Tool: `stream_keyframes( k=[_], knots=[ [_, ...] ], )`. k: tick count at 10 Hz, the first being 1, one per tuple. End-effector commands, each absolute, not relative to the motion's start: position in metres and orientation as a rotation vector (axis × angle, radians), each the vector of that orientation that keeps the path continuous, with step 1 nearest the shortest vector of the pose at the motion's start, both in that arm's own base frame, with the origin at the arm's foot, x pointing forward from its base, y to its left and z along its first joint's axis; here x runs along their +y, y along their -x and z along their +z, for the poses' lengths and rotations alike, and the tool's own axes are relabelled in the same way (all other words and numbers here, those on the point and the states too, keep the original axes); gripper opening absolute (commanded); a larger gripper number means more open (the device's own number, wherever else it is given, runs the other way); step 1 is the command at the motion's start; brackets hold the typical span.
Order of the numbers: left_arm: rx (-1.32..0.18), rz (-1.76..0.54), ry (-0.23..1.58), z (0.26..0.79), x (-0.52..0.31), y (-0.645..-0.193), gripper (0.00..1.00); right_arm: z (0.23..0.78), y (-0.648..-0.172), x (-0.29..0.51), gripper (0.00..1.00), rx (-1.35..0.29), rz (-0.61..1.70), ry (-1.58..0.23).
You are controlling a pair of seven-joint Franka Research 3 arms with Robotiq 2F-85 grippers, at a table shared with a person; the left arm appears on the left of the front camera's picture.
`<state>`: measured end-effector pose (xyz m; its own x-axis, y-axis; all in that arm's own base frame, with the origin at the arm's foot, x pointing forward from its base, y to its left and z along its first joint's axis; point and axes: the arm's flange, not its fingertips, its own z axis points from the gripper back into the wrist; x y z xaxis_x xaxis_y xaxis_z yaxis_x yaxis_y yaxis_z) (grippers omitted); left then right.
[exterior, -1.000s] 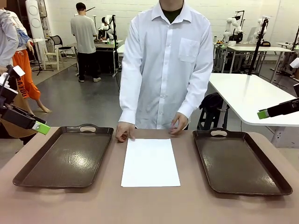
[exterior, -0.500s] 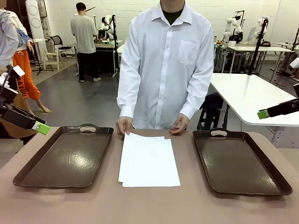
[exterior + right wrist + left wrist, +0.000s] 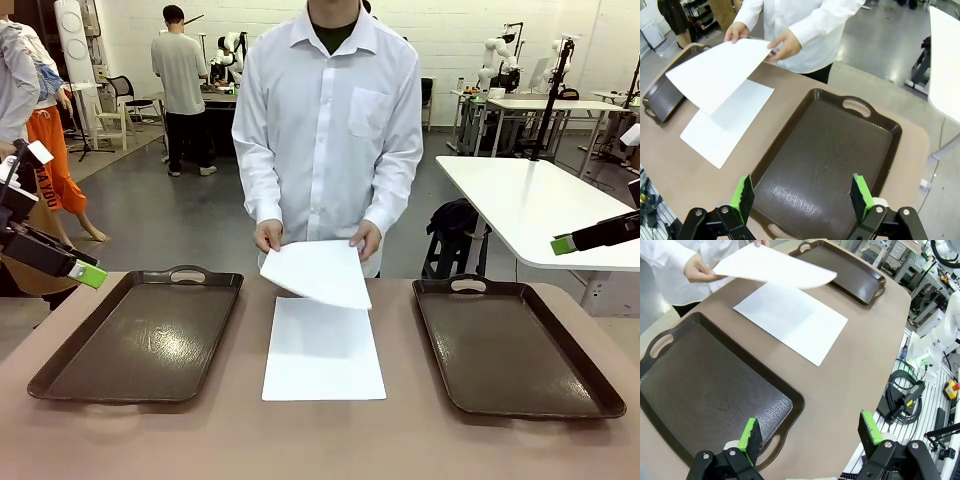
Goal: Sort the A4 documents.
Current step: Receive the A4 Paper.
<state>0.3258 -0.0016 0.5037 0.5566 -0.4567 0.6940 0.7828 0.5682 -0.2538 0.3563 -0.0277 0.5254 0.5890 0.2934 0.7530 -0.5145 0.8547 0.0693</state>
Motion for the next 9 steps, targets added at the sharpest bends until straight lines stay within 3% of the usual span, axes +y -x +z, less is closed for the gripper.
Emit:
stream_keyframes(
  k=[1, 9],
  knots=[
    [-0.628, -0.8, 0.611, 0.5028, -0.0011, -0.328, 1.0, 0.5248, -0.3564, -0.0275, 1.0, -0.812, 0.481, -0.295],
    [-0.628, -0.8, 0.611, 0.5028, -0.0011, -0.328, 1.0, 0.5248, -0.3564, -0.0275, 1.0, -0.812, 0.481, -0.295]
  ],
)
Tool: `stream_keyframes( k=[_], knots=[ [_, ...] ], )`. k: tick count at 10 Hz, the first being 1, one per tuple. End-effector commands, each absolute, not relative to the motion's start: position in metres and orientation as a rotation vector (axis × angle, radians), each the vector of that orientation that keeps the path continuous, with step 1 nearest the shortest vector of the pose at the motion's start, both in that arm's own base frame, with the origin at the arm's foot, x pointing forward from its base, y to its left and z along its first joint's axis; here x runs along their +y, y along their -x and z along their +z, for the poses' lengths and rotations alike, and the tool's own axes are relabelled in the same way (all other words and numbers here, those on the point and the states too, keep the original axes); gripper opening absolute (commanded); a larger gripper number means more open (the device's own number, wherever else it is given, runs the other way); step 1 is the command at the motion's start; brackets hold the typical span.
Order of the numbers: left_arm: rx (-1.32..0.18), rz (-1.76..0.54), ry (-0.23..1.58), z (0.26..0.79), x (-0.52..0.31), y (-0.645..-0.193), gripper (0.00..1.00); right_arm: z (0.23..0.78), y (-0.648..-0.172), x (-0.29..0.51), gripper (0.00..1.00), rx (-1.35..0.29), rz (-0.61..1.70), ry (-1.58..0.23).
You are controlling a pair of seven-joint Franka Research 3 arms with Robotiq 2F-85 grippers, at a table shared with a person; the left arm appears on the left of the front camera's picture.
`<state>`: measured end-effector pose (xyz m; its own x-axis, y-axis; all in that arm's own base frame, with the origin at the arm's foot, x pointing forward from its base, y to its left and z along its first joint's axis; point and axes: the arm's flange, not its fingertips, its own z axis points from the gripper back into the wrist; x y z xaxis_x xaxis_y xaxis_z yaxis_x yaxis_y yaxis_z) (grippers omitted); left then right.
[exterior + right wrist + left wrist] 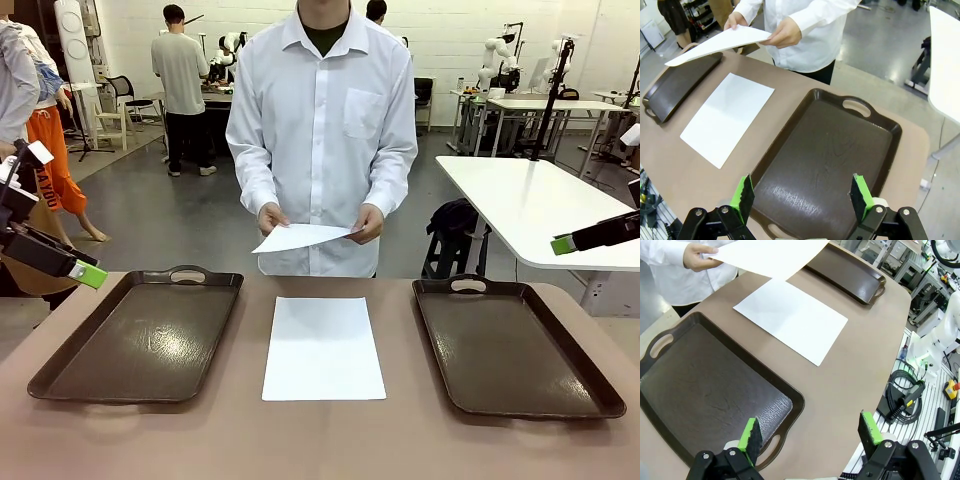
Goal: Sort the A4 documents.
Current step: Receive the A4 Paper.
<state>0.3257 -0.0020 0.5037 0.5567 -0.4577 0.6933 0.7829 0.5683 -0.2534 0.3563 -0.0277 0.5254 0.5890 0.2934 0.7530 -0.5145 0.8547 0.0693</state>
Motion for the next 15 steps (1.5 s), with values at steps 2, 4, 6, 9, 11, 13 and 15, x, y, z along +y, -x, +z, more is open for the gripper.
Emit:
stream_keyframes(
  k=[2, 4, 6, 9, 11, 13, 15],
  knots=[
    [-0.628, -0.8, 0.611, 0.5028, -0.0011, -0.328, 1.0, 0.5248, -0.3564, -0.0275, 1.0, -0.812, 0.481, -0.295],
    [-0.628, -0.8, 0.611, 0.5028, -0.0011, -0.328, 1.0, 0.5248, -0.3564, -0.0275, 1.0, -0.812, 0.481, -0.295],
    [-0.628, -0.8, 0.611, 0.5028, -0.0011, -0.328, 1.0, 0.5248, -0.3564, -0.0275, 1.0, -0.812, 0.481, -0.295],
    [-0.628, -0.8, 0.611, 0.5028, -0.0011, -0.328, 1.0, 0.5248, -0.3564, -0.0275, 1.0, -0.812, 0.481, -0.295],
    [-0.628, -0.8, 0.611, 0.5028, -0.0011, -0.328, 1.0, 0.5248, -0.3564, -0.0275, 1.0, -0.812, 0.481, -0.295],
    [-0.628, -0.8, 0.611, 0.5028, -0.0011, -0.328, 1.0, 0.5248, -0.3564, -0.0275, 1.0, -0.812, 0.481, -0.295],
    [-0.628, -0.8, 0.611, 0.5028, -0.0011, -0.328, 1.0, 0.5248, -0.3564, -0.0275, 1.0, -0.812, 0.481, -0.295]
  ],
)
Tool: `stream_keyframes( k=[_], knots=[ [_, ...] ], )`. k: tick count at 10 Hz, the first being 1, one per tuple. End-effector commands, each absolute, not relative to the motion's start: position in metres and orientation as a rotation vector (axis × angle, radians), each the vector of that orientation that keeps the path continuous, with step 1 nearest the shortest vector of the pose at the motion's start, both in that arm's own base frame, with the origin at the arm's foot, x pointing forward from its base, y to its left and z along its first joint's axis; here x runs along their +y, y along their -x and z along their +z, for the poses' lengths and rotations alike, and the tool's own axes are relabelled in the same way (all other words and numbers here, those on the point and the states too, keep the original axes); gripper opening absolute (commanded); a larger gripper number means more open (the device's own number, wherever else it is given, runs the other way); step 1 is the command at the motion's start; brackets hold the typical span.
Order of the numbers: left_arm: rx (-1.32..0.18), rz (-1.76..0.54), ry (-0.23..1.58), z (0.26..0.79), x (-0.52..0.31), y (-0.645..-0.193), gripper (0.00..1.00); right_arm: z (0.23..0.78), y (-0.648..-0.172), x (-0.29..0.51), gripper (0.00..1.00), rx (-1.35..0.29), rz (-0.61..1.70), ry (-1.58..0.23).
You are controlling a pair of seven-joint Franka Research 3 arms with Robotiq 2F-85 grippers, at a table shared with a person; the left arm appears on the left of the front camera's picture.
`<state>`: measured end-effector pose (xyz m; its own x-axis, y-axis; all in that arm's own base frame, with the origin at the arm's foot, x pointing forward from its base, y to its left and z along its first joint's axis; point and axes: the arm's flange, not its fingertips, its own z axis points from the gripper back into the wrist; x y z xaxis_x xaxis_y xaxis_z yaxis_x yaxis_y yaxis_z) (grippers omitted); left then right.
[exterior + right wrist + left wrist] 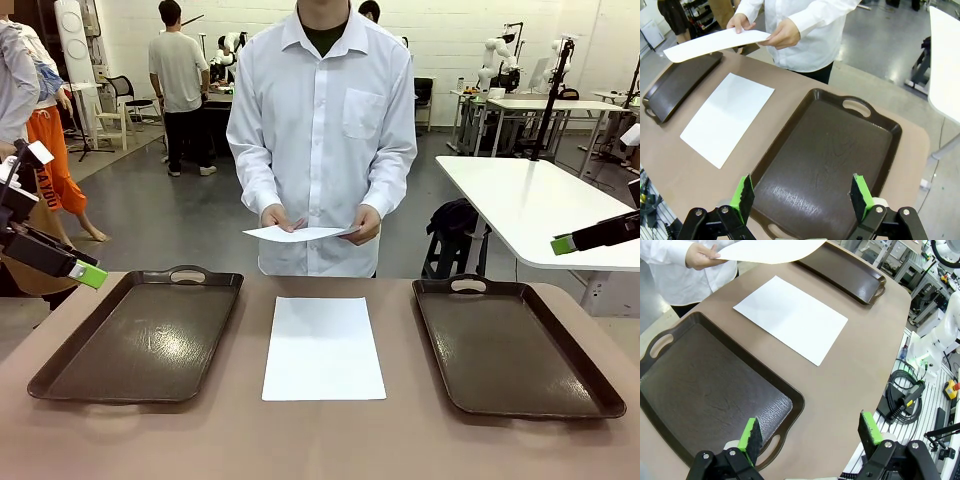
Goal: Sort the A4 documents.
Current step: Receive the A4 Paper.
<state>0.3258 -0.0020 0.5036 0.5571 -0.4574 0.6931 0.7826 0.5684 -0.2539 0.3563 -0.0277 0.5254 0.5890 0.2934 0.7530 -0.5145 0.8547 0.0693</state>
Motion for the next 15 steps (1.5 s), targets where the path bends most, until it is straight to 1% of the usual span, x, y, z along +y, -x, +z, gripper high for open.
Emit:
stream_keyframes(
  k=[1, 15],
  knots=[
    [-0.628, -0.8, 0.611, 0.5028, -0.0011, -0.328, 1.0, 0.5248, -0.3564, -0.0275, 1.0, -0.812, 0.481, -0.295],
    [-0.628, -0.8, 0.611, 0.5028, -0.0011, -0.328, 1.0, 0.5248, -0.3564, -0.0275, 1.0, -0.812, 0.481, -0.295]
  ],
)
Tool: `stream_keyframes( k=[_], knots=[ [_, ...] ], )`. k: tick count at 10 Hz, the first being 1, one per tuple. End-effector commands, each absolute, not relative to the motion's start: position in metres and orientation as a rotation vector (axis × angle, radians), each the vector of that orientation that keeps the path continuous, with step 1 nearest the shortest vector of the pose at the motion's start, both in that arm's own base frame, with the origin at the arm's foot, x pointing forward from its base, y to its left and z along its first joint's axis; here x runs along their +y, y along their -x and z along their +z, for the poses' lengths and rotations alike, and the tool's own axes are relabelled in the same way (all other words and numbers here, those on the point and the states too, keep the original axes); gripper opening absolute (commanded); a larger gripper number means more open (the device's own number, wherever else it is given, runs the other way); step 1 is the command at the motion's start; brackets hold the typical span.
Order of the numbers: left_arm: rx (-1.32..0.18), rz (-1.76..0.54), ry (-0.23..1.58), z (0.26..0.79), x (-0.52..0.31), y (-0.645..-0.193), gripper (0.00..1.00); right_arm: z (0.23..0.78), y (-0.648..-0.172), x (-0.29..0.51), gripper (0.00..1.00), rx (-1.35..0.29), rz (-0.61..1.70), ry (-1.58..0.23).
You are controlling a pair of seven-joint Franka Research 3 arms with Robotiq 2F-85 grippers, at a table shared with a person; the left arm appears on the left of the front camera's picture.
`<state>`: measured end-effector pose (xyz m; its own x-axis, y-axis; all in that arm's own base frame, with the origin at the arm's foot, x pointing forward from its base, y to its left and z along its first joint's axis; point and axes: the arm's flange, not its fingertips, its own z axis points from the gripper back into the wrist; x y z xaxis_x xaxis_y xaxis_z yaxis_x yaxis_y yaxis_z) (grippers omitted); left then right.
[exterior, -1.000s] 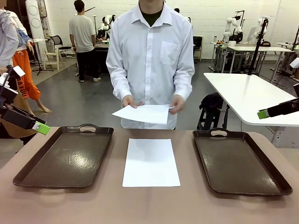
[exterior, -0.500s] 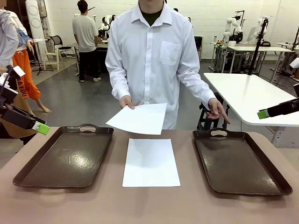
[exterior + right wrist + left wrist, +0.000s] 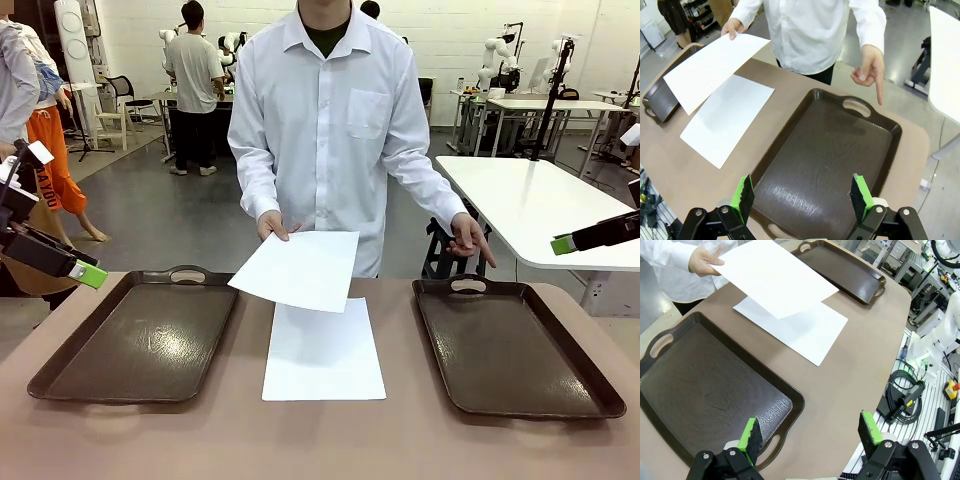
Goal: Sort the A4 documents.
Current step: Receive the A4 Paper.
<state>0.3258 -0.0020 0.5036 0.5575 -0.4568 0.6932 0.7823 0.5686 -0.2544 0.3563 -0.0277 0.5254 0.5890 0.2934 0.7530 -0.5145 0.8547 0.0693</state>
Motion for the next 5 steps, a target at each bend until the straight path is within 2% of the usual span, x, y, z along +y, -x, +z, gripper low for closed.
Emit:
stream_keyframes(
  k=[1, 5],
  knots=[
    [-0.628, -0.8, 0.611, 0.5028, -0.0011, -0.328, 1.0, 0.5248, -0.3564, -0.0275, 1.0, -0.812, 0.481, -0.295],
    [-0.628, -0.8, 0.611, 0.5028, -0.0011, -0.328, 1.0, 0.522, -0.3609, -0.0286, 1.0, -0.787, 0.467, -0.327]
  ],
)
